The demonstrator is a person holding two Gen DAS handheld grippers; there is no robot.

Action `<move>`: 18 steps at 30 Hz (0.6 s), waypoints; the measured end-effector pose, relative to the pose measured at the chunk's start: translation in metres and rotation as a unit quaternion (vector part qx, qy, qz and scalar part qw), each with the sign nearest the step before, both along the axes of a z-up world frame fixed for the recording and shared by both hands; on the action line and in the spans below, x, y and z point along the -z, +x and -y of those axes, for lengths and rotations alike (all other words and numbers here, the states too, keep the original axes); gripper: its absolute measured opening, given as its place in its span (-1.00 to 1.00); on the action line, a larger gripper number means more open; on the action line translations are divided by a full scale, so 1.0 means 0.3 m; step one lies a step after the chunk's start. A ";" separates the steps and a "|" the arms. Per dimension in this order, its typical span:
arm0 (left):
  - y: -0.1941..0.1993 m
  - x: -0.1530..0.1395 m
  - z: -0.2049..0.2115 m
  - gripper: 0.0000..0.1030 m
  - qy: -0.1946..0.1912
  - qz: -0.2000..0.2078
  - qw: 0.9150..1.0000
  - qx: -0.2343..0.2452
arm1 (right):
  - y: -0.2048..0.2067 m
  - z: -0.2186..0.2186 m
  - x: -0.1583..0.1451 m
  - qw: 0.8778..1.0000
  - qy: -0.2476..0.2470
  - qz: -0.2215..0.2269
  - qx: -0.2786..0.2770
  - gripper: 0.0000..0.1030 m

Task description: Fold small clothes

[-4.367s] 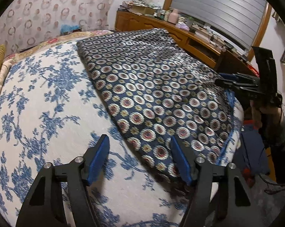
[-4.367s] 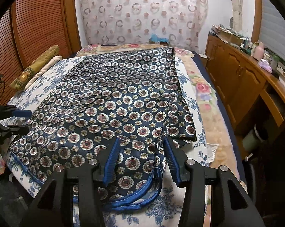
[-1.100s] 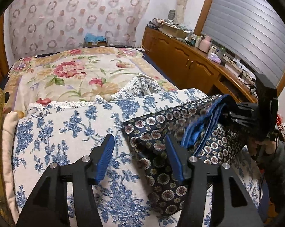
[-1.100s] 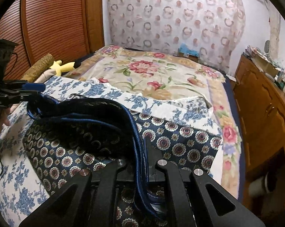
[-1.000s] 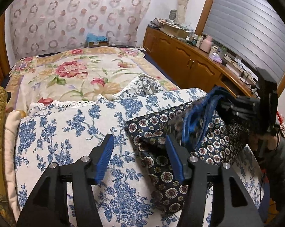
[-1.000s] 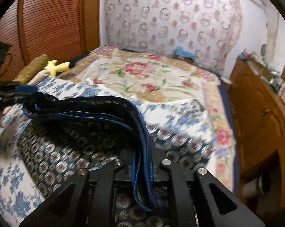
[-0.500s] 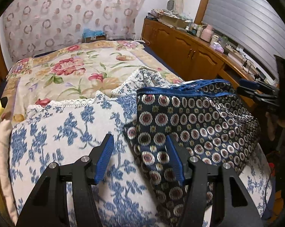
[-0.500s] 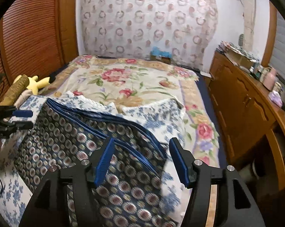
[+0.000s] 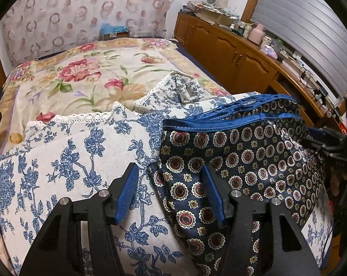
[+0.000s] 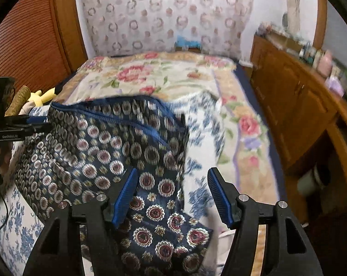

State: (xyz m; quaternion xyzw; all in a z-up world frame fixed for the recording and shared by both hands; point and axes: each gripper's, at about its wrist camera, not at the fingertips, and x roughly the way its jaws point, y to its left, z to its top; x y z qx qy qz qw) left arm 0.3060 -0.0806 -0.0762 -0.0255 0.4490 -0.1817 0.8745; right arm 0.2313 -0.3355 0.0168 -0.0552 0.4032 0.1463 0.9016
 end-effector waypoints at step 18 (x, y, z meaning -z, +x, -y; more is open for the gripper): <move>-0.012 -0.013 0.041 -0.82 -0.024 0.011 0.998 0.053 | 0.111 -0.048 0.024 0.996 0.014 -0.026 -0.088 -0.72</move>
